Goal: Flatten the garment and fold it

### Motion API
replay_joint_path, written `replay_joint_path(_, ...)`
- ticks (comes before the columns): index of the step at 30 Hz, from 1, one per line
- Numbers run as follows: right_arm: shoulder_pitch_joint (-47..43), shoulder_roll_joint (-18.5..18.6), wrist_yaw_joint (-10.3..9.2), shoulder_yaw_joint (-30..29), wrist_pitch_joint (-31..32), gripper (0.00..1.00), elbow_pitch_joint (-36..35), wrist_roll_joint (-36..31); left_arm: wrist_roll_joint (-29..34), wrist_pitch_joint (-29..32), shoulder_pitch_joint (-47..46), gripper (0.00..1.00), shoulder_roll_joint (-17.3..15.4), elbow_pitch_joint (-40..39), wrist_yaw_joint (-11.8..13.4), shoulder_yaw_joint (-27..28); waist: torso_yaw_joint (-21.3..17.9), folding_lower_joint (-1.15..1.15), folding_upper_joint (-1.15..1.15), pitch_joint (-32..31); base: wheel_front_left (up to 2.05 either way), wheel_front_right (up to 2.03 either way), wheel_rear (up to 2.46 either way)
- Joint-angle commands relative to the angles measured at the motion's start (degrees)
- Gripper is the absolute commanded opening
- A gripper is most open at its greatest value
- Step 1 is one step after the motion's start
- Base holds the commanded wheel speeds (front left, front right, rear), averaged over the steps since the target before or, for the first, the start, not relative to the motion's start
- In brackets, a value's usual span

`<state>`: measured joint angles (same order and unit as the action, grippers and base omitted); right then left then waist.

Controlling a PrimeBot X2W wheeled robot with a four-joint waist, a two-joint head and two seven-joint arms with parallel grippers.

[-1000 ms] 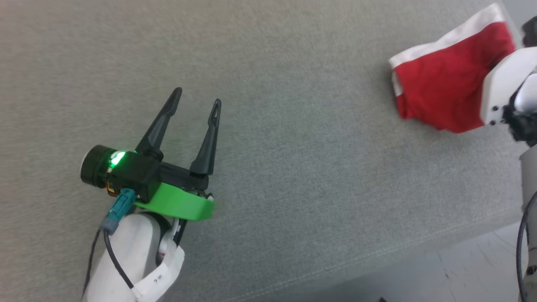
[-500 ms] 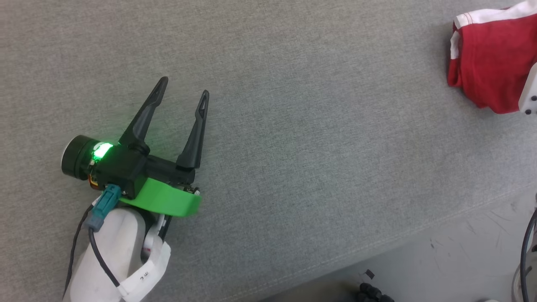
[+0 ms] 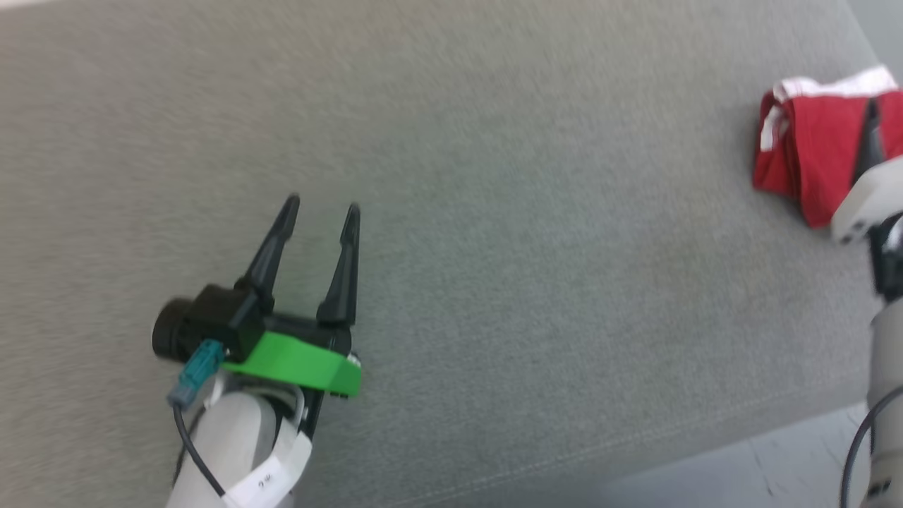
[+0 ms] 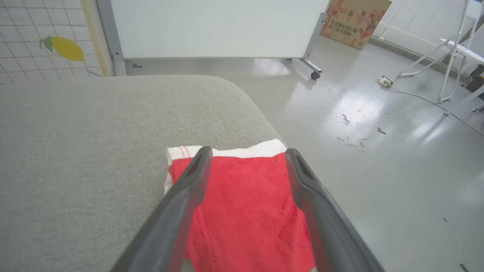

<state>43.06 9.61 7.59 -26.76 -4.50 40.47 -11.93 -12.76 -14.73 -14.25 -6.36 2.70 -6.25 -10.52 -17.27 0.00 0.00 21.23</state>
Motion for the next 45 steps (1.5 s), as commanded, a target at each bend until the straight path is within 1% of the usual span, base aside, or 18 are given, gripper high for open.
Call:
replay_joint_path(1, -2.50, -0.16, -0.10, 2.49, -2.15, 1.00, -1.65, 2.17, -0.47, -0.25, 1.26, 1.00, 0.51, 0.49, 0.08, 0.64, 6.25, 0.00, 0.00, -8.88, 0.00, 0.00, 0.00)
replay_joint_path(4, -8.07, -0.22, -0.10, 7.44, -5.60, 1.00, -6.37, 7.13, -0.49, -0.26, 2.98, 1.00, 1.38, 1.52, 0.02, 1.33, 8.26, 0.00, 0.00, -11.79, 0.00, 0.00, 0.00)
replay_joint_path(6, -13.12, -0.10, -0.10, 10.59, -7.18, 1.00, -11.01, 10.03, -0.46, -0.26, 3.95, 1.00, 1.94, 2.30, 0.07, 1.92, 9.84, 0.00, 0.00, -13.55, 0.00, 0.00, 0.00)
replay_joint_path(10, -22.65, -0.49, -0.10, 14.99, -8.99, 1.00, -20.61, 12.95, -0.43, -0.26, 5.46, 1.00, 2.70, 3.41, 0.17, 2.74, 12.82, 0.00, 0.00, -16.28, 0.00, 0.00, 0.00)
replay_joint_path(14, -30.82, -2.23, -0.10, 16.60, -9.68, 1.00, -29.31, 12.74, -0.48, -0.26, 7.02, 1.00, 3.12, 4.18, 0.44, 3.71, 15.58, 0.00, 0.00, -18.19, 0.00, 0.00, 0.00)
replay_joint_path(18, -36.83, -4.39, -0.10, 16.43, -9.96, 1.00, -35.20, 11.38, -0.47, -0.27, 8.28, 1.00, 3.32, 4.79, 0.48, 4.37, 18.19, 0.00, 0.00, -19.33, 0.00, 0.00, 0.00)
replay_joint_path(22, -41.19, -5.93, -0.10, 16.40, -10.11, 1.00, -38.15, 10.78, -0.57, -0.27, 9.47, 1.00, 3.41, 5.11, 0.57, 4.90, 19.99, 0.00, 0.00, -20.07, 0.00, 0.00, 0.00)
replay_joint_path(26, -44.27, -6.57, -0.10, 15.89, -10.13, 1.00, -39.10, 11.05, -0.94, -0.27, 10.35, 1.00, 3.45, 5.38, 0.54, 4.76, 21.07, 0.00, 0.00, -20.41, 0.00, 0.00, 0.00)
replay_joint_path(32, -45.95, -6.70, -0.10, 15.82, -10.04, 1.00, -39.17, 13.49, -1.60, -0.27, 10.70, 1.00, 3.46, 5.33, 0.98, 4.39, 21.00, 0.00, 0.00, -20.19, 0.00, 0.00, 0.00)
replay_joint_path(42, -46.36, -6.72, -0.10, 16.18, -10.13, 1.00, -38.34, 14.80, -1.93, -0.27, 10.91, 1.00, 3.47, 5.72, 1.25, 3.80, 20.54, 0.00, 0.00, -20.58, 0.00, 0.00, 0.00)
replay_joint_path(43, -45.55, -6.59, 0.00, 16.13, -9.70, 0.00, -38.40, 14.27, -1.23, -0.05, 10.12, 0.00, 3.22, 5.68, 0.84, 3.88, 20.54, 0.00, 0.00, -20.58, 0.00, 0.00, 0.00)
replay_joint_path(45, -45.53, -6.58, 0.00, 16.09, -9.60, 0.00, -38.40, 14.27, -1.17, 0.04, 10.09, 0.00, 3.19, 5.68, 0.83, 3.93, 20.53, 0.00, 0.00, -20.58, 0.00, 0.00, 0.00)
